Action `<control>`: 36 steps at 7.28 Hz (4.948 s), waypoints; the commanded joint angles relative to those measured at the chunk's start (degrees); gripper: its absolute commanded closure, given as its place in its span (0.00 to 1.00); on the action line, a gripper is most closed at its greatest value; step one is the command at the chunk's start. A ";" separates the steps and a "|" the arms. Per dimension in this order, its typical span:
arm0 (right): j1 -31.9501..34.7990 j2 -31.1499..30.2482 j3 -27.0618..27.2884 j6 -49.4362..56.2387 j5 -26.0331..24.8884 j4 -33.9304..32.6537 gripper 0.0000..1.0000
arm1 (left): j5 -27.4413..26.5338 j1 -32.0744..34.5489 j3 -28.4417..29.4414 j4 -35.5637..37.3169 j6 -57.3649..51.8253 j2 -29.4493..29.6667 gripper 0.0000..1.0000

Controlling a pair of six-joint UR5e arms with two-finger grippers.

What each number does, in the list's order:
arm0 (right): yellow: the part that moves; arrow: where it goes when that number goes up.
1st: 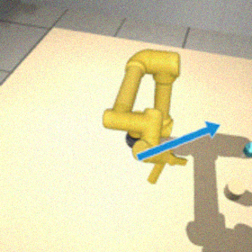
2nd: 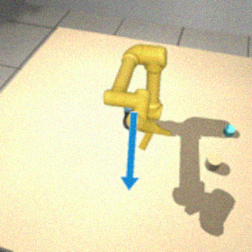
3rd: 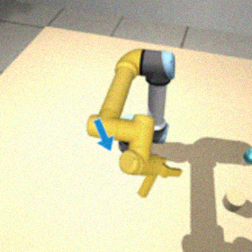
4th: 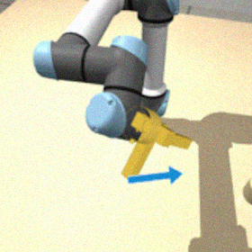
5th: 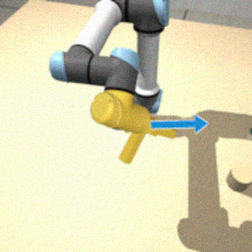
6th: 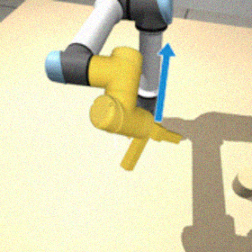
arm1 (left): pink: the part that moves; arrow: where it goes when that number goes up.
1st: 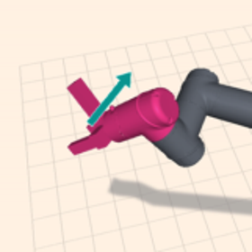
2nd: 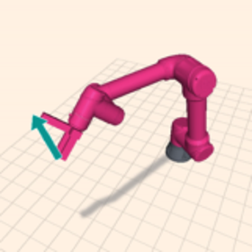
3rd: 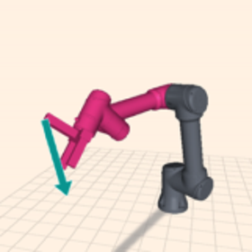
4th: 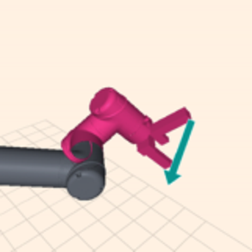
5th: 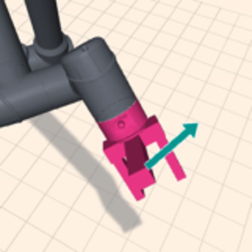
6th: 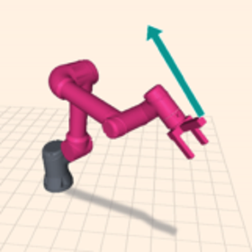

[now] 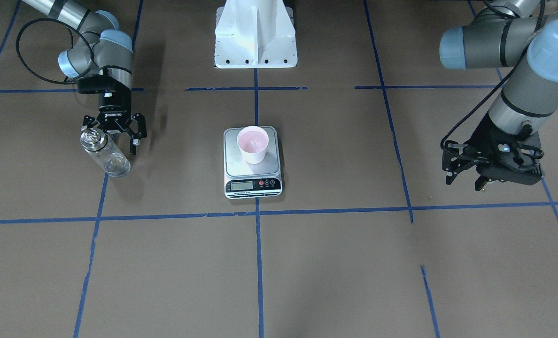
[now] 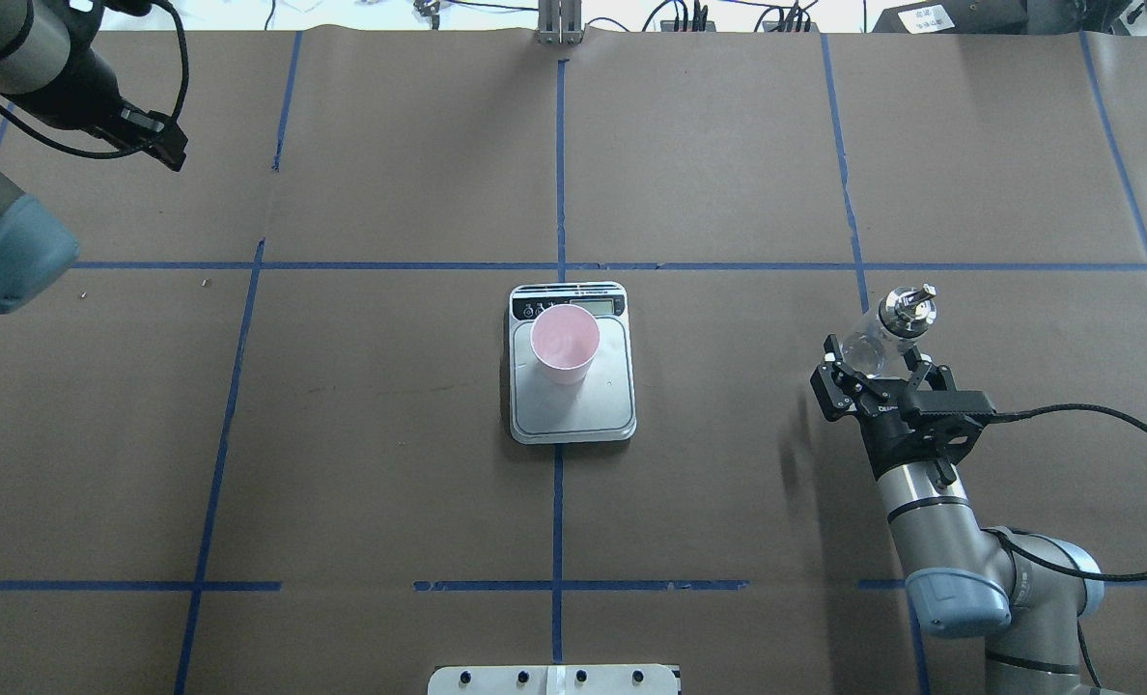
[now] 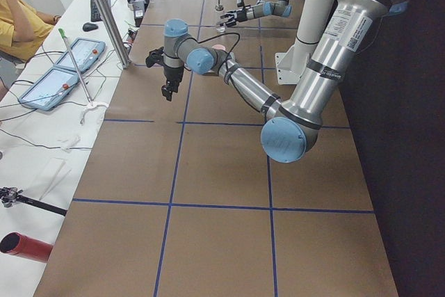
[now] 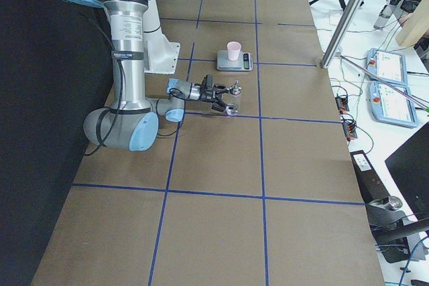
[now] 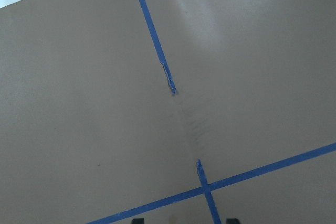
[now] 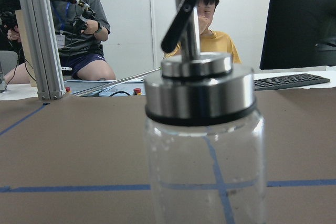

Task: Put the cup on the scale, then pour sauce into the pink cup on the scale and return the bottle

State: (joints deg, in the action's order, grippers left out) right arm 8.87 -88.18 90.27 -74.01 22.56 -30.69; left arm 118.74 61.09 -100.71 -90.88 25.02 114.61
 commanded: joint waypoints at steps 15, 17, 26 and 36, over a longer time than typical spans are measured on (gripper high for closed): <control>64.98 -0.90 4.12 34.24 97.00 -20.61 0.00 | 14.21 13.59 11.11 -2.27 -20.04 -0.35 0.39; 73.36 9.80 4.12 59.57 102.83 -49.65 0.00 | 14.41 20.18 16.57 -3.24 -26.73 -0.70 0.31; 81.31 2.86 5.71 86.05 107.79 -68.10 0.00 | 21.91 28.03 16.17 -10.98 -21.33 -14.41 0.00; 77.88 2.58 5.61 80.16 108.14 -64.32 0.00 | 12.60 26.10 13.96 -10.46 -24.67 -16.52 0.00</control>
State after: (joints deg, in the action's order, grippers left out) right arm 86.80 -85.25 95.74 6.07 130.58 -95.12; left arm 133.94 87.25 -86.50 -101.79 0.44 98.16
